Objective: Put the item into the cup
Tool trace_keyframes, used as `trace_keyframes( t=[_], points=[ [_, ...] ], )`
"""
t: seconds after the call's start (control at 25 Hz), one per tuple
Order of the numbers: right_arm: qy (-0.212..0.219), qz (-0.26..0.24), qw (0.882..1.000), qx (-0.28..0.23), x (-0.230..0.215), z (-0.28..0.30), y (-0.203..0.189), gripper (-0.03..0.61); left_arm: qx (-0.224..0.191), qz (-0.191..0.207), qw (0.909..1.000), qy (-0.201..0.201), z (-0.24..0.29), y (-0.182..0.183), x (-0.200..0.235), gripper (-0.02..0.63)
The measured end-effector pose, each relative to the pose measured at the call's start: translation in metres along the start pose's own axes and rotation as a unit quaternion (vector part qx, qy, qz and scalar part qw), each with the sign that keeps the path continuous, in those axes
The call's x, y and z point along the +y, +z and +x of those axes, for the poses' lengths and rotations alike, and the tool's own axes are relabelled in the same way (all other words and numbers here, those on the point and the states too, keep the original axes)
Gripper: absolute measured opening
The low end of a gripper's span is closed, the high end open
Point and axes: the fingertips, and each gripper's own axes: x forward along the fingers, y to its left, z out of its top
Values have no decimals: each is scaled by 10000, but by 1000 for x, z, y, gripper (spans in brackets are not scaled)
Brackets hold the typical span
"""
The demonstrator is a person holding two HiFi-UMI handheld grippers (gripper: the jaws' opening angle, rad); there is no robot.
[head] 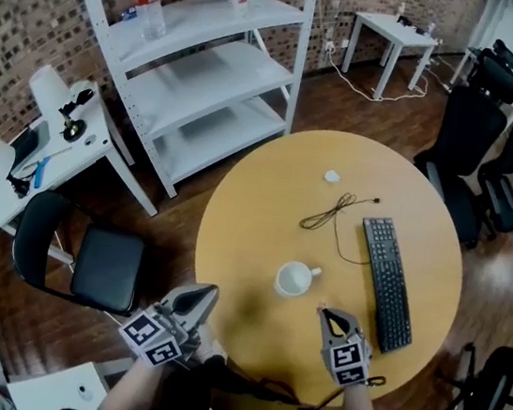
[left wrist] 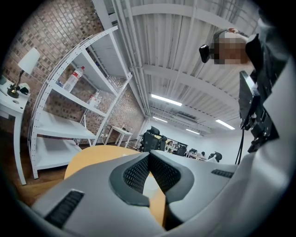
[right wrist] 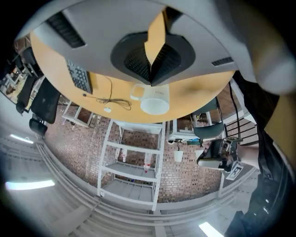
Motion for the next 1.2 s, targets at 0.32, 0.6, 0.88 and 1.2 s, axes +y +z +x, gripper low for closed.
trace_keyframes(
  t=[0.32,0.6,0.88,1.2],
  points=[
    [0,-223,9950,-972,-24,-10,92,11,-351,111,9993,42,-2,17,10,3],
    [296,-440,9922,-1128,-13,15,113,11,-662,169,9956,639,-48,28,35,3],
    [301,-235,9933,-1092,-5,36,119,12,-695,198,9914,1089,-87,30,55,3],
    [272,77,9929,-1152,-9,34,107,64,-693,303,9909,1115,-89,36,46,3]
  ],
)
